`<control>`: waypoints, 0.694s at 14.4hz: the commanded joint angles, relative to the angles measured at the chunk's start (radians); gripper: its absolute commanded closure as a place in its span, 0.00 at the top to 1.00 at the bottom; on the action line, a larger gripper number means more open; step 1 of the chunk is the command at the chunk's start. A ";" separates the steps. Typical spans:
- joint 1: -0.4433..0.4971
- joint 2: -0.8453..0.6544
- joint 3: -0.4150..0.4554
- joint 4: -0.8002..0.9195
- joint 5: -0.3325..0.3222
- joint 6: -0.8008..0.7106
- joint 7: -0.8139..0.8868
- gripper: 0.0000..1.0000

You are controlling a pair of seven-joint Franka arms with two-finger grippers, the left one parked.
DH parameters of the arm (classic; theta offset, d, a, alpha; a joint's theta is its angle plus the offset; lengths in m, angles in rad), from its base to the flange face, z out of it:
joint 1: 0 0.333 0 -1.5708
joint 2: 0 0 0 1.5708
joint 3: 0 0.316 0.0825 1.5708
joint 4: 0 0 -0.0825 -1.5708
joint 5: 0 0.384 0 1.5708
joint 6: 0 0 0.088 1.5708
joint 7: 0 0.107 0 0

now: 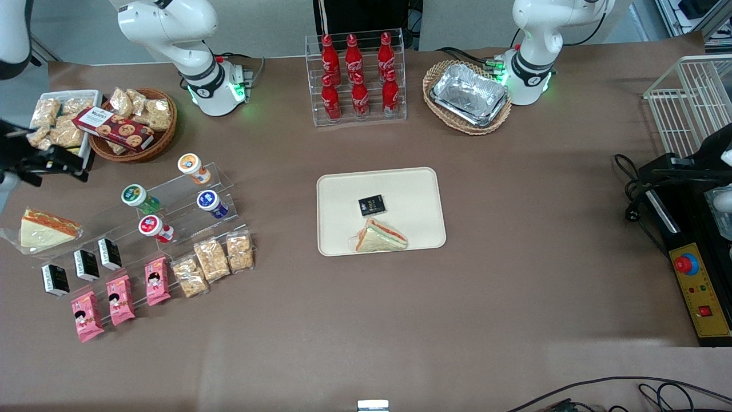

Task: Place green gum on tray

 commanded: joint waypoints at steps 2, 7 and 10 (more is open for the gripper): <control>0.005 -0.197 0.007 -0.243 -0.034 0.076 0.003 1.00; 0.008 -0.199 0.012 -0.299 -0.034 0.127 0.035 1.00; 0.008 -0.113 0.012 -0.308 -0.034 0.197 0.035 1.00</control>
